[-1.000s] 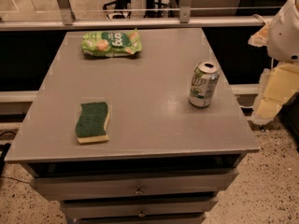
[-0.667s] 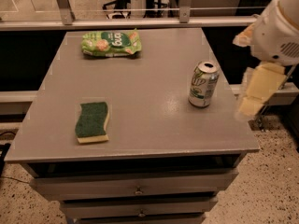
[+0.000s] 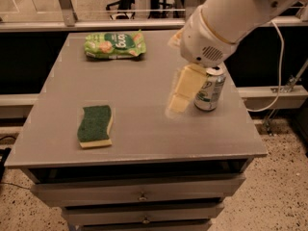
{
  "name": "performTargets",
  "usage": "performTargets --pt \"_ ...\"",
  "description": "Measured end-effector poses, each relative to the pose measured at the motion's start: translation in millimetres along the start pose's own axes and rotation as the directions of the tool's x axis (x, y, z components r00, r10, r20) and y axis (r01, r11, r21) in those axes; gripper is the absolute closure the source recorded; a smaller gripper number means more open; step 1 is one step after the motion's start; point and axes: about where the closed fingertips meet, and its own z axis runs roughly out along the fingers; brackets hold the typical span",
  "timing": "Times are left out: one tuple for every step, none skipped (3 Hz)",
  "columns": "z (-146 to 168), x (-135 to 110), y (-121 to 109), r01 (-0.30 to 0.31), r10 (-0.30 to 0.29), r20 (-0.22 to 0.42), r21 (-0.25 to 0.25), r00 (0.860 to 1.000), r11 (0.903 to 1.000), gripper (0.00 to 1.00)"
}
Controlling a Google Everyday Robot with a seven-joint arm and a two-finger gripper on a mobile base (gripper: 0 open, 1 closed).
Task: Move sponge near green rice chip bag
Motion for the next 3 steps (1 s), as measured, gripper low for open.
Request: performTargets --pt "37.7 -39.0 14.1 0.039 -0.033 0.102 -0.051 0.994 0.9979 0.00" --pt "74.0 -61.4 34.4 0.062 -0.044 0.176 -0.097 0.983 0.9933 0.00" --pt "110.5 -75.1 50.0 0.069 -0.038 0.225 -0.132 0.974 0.9888 0.00"
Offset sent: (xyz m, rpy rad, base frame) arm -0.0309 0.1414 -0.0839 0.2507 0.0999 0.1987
